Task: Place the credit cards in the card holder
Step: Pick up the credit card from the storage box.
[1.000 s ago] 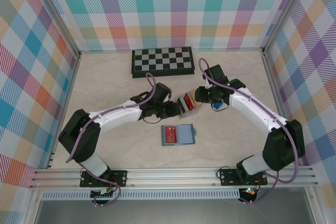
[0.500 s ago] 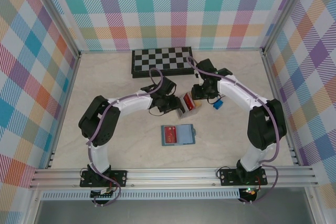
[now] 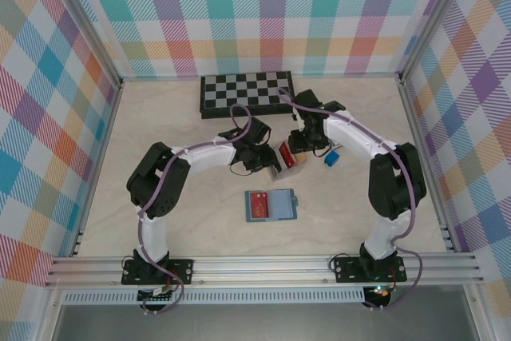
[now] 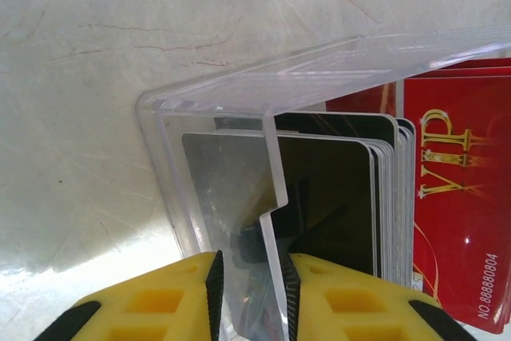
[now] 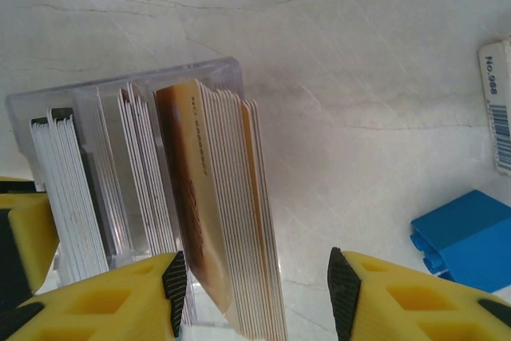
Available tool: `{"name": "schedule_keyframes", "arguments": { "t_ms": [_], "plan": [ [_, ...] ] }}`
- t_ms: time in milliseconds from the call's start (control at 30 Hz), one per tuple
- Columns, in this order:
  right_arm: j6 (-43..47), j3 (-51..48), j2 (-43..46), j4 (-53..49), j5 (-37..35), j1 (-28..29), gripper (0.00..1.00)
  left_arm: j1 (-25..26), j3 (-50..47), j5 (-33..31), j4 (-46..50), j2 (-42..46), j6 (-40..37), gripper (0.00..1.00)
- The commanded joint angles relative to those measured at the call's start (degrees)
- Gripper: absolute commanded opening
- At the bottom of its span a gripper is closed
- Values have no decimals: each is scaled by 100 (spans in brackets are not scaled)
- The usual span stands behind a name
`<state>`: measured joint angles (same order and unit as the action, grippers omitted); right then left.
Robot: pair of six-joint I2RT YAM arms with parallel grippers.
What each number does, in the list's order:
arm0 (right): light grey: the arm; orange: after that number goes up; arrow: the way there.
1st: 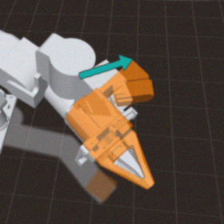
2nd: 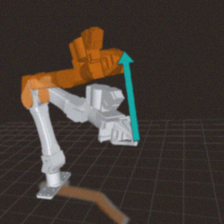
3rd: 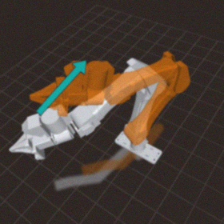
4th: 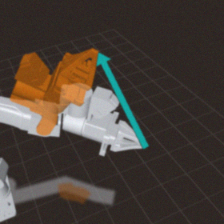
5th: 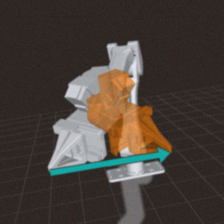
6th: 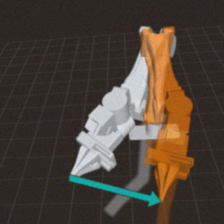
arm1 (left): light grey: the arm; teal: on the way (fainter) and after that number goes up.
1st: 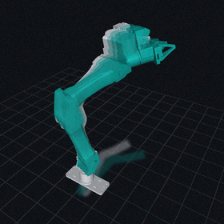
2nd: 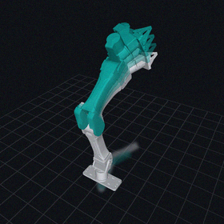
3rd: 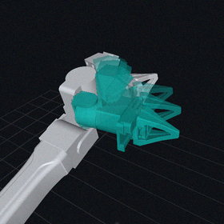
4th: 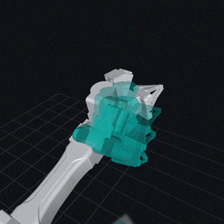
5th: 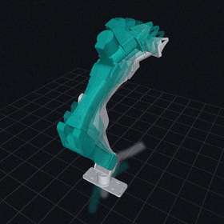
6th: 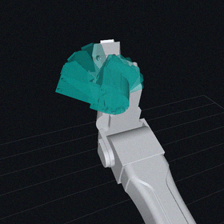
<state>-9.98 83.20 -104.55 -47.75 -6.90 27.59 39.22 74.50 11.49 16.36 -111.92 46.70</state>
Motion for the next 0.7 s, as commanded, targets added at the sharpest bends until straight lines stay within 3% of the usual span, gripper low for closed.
{"name": "schedule_keyframes", "arguments": {
  "t_ms": [0,367,667],
  "plan": [
    [216,263,-208,-208,-290,95,53,-56,-129,-79,243,-58,-167,26],
    [288,415,-499,-235,-955,115,49,-56,-191,-85,294,20,-296,22],
    [348,528,-390,-306,-1057,121,41,-58,-239,-52,244,30,-270,21]
  ]
}}
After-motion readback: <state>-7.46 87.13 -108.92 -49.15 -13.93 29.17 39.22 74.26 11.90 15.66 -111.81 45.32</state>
